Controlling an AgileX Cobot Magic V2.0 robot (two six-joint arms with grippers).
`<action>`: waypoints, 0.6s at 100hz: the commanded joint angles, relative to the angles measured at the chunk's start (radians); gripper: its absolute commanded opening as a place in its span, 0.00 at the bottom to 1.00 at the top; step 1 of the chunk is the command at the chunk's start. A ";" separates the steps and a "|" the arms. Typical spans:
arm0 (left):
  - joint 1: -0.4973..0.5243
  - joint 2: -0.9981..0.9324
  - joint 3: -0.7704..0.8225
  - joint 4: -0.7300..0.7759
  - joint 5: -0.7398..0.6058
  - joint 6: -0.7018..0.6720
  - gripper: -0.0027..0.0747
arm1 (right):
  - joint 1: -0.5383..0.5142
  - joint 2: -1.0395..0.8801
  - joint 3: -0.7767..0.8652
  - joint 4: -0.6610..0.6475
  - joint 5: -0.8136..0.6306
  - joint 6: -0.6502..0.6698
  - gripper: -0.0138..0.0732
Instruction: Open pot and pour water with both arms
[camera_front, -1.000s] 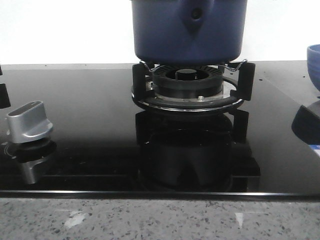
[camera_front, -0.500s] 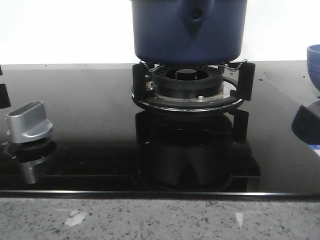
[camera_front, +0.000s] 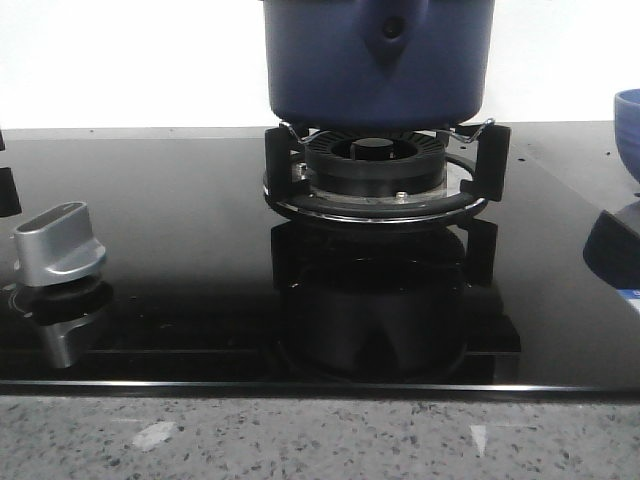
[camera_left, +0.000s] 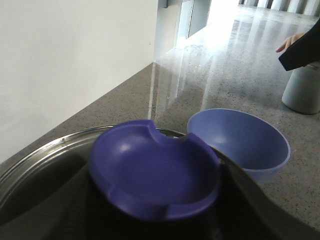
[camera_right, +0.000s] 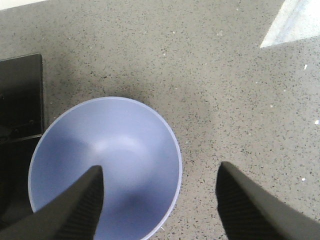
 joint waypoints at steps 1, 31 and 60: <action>-0.007 -0.052 -0.033 -0.090 0.038 0.005 0.53 | -0.002 -0.027 -0.028 0.006 -0.045 -0.010 0.66; 0.022 -0.105 -0.033 -0.101 0.081 0.005 0.81 | -0.002 -0.027 -0.028 0.006 -0.045 -0.010 0.66; 0.161 -0.292 -0.033 -0.103 0.143 0.005 0.80 | -0.002 -0.027 -0.028 0.061 -0.049 -0.014 0.66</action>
